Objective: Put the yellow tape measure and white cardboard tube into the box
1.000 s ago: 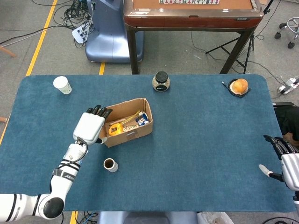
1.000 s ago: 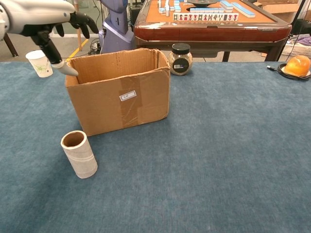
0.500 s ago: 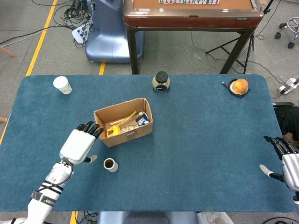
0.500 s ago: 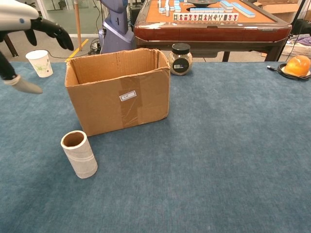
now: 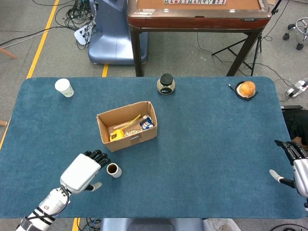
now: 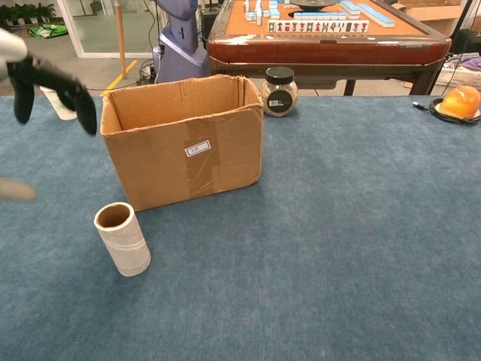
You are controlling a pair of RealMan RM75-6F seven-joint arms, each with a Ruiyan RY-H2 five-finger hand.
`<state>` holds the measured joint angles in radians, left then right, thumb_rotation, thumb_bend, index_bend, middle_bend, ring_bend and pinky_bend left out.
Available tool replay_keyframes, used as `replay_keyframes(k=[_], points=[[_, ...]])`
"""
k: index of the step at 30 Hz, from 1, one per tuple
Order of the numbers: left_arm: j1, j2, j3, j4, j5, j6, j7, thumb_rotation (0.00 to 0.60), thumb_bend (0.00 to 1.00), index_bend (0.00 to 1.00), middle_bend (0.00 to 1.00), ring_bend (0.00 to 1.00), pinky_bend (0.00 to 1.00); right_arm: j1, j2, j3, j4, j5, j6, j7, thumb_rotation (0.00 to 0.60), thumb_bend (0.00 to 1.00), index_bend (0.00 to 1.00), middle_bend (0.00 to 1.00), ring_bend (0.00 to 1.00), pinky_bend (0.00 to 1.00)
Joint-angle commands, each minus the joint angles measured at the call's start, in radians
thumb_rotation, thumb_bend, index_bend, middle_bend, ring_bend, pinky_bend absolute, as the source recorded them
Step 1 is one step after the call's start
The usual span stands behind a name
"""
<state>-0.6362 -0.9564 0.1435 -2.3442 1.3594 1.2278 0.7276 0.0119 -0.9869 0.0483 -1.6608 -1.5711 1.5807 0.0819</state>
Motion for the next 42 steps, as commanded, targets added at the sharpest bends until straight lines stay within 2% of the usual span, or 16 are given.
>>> replay_keyframes(k=[1, 4, 8, 11, 20, 30, 42], points=[[0.018, 0.006, 0.021, 0.018, 0.022, -0.047, -0.033, 0.600, 0.12, 0.35, 0.31, 0.28, 0.46, -0.003, 0.003, 0.001, -0.001, 0.001, 0.005, 0.003, 0.600, 0.11, 0.20, 0.28, 0.19, 0.43], [0.019, -0.006, 0.018, 0.040, 0.007, -0.078, -0.043, 0.600, 0.12, 0.33, 0.31, 0.30, 0.56, -0.006, 0.007, 0.003, -0.002, 0.003, 0.010, 0.008, 0.600, 0.11, 0.20, 0.28, 0.19, 0.43], [0.018, -0.042, 0.003, 0.081, -0.028, -0.113, -0.053, 0.600, 0.12, 0.30, 0.29, 0.45, 0.74, -0.013, 0.014, 0.006, -0.004, 0.007, 0.022, 0.019, 0.600, 0.11, 0.20, 0.28, 0.19, 0.43], [0.018, -0.067, -0.011, 0.109, -0.050, -0.128, -0.067, 0.600, 0.12, 0.30, 0.29, 0.52, 0.81, -0.018, 0.018, 0.009, -0.003, 0.009, 0.031, 0.027, 0.600, 0.11, 0.20, 0.28, 0.19, 0.43], [0.020, -0.149, -0.060, 0.213, -0.116, -0.141, -0.084, 0.600, 0.12, 0.28, 0.28, 0.63, 0.88, -0.025, 0.023, 0.013, -0.001, 0.011, 0.041, 0.041, 0.600, 0.11, 0.20, 0.28, 0.19, 0.43], [0.022, -0.237, -0.086, 0.290, -0.147, -0.143, -0.076, 0.600, 0.12, 0.27, 0.27, 0.65, 0.89, -0.027, 0.025, 0.016, -0.002, 0.014, 0.042, 0.043, 0.600, 0.11, 0.20, 0.28, 0.19, 0.43], [0.012, -0.296, -0.105, 0.340, -0.243, -0.148, -0.026, 0.600, 0.12, 0.27, 0.27, 0.66, 0.90, -0.030, 0.028, 0.017, -0.003, 0.011, 0.044, 0.048, 0.600, 0.11, 0.20, 0.28, 0.19, 0.43]])
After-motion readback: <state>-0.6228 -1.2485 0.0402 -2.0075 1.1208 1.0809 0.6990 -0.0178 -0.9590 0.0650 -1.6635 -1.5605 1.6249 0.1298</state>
